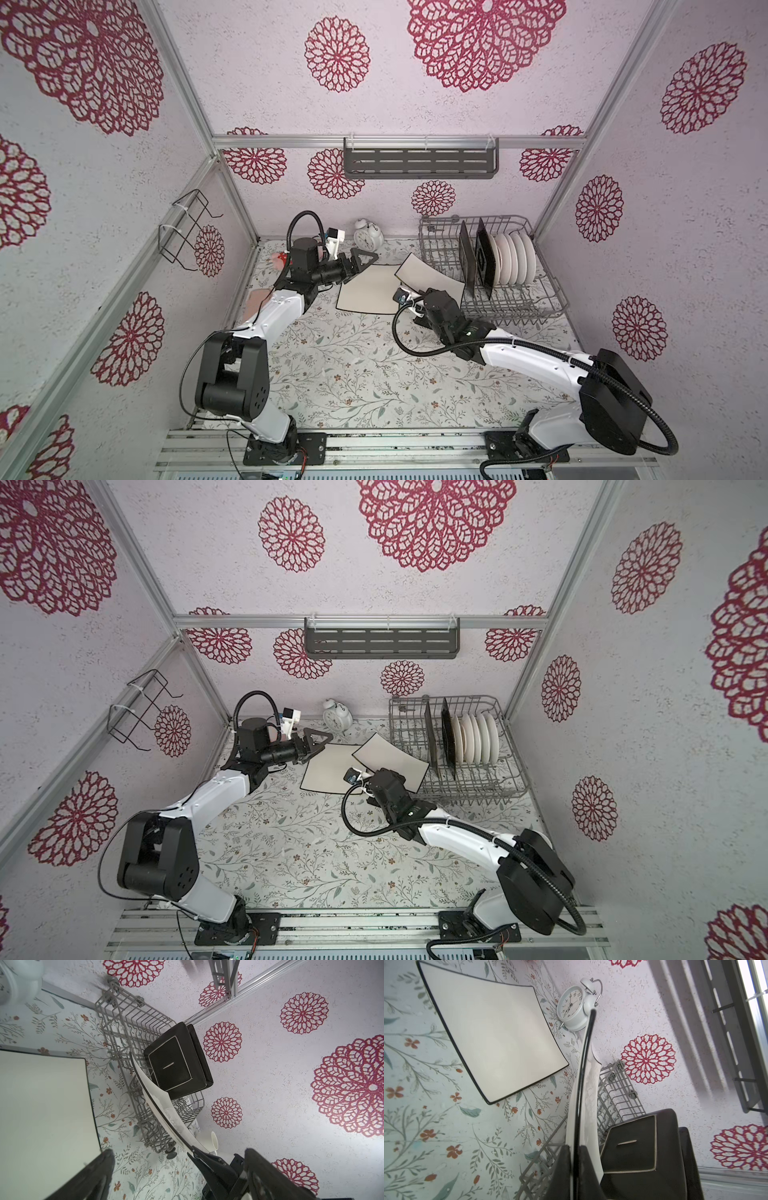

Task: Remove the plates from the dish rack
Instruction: 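Lift the white square plate upward out of the rack with the right gripper, then carry the plate toward the left gripper and grasp its edge with the left gripper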

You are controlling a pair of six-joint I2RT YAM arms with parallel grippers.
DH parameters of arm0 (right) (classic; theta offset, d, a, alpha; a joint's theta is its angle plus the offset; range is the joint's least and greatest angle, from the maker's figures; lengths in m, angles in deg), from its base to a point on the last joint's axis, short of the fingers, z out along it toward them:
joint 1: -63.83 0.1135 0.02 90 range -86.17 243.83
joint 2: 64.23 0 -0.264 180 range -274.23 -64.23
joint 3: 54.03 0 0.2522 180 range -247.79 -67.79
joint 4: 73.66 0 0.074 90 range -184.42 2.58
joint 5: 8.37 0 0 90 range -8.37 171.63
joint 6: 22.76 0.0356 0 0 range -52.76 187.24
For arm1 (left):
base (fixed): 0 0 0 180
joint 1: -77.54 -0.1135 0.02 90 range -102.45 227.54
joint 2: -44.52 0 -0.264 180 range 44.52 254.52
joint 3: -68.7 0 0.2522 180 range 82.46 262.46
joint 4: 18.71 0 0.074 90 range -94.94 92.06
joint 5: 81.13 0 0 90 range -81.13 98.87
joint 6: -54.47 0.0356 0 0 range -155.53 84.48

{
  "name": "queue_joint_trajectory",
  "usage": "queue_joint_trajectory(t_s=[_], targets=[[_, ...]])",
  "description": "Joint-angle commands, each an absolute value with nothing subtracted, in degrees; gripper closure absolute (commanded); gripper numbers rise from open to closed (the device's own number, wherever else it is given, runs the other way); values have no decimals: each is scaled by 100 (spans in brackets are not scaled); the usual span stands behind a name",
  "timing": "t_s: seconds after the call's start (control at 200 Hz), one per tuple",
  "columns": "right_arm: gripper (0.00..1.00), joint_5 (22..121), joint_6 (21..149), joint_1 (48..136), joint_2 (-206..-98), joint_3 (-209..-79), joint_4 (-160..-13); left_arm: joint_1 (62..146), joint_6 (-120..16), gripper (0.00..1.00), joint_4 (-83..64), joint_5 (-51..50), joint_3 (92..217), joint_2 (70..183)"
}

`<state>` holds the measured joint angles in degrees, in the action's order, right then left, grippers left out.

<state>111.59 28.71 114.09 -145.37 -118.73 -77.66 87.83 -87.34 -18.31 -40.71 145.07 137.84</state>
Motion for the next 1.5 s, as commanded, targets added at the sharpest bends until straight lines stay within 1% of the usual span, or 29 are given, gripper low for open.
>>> queue_joint_trajectory(t_s=[0.0,0.09,0.2,0.34,0.44,0.71,1.056,1.211,1.291,1.436,1.491], targets=[[100,11750,2166,11553,-14234,-12009,-6362,8782,-9448,1,-2718,-4404,14498,14057],[100,11895,1782,11663,-14333,-11922,-6087,8848,-9422,1,-2659,-4413,14598,14268],[100,12030,1448,11764,-14485,-11867,-5915,8969,-9142,3,-2217,-4379,14826,14516],[100,12077,1372,11816,-14517,-11774,-5732,9154,-9026,8,-2029,-4410,15129,14842],[100,12139,1308,11854,-14518,-11706,-5624,9189,-8981,9,-1863,-4422,15275,14992],[100,12380,774,11974,-14596,-11416,-4817,9287,-8995,10,-1743,-4457,15329,15284],[100,12505,282,12151,-14675,-11267,-4369,9455,-9028,13,-1847,-4507,15431,15508],[100,12498,188,12251,-14724,-11243,-4269,9467,-8981,18,-1816,-4509,15451,15542],[100,12480,70,12302,-14750,-11248,-4203,9468,-8664,21,-1444,-4448,15528,15537],[100,12371,-67,12384,-14755,-11281,-4211,9468,-7654,24,-99,-4125,15887,15527],[100,12322,-104,12404,-14776,-11296,-4226,9468,-7511,26,85,-4105,15953,15525]])
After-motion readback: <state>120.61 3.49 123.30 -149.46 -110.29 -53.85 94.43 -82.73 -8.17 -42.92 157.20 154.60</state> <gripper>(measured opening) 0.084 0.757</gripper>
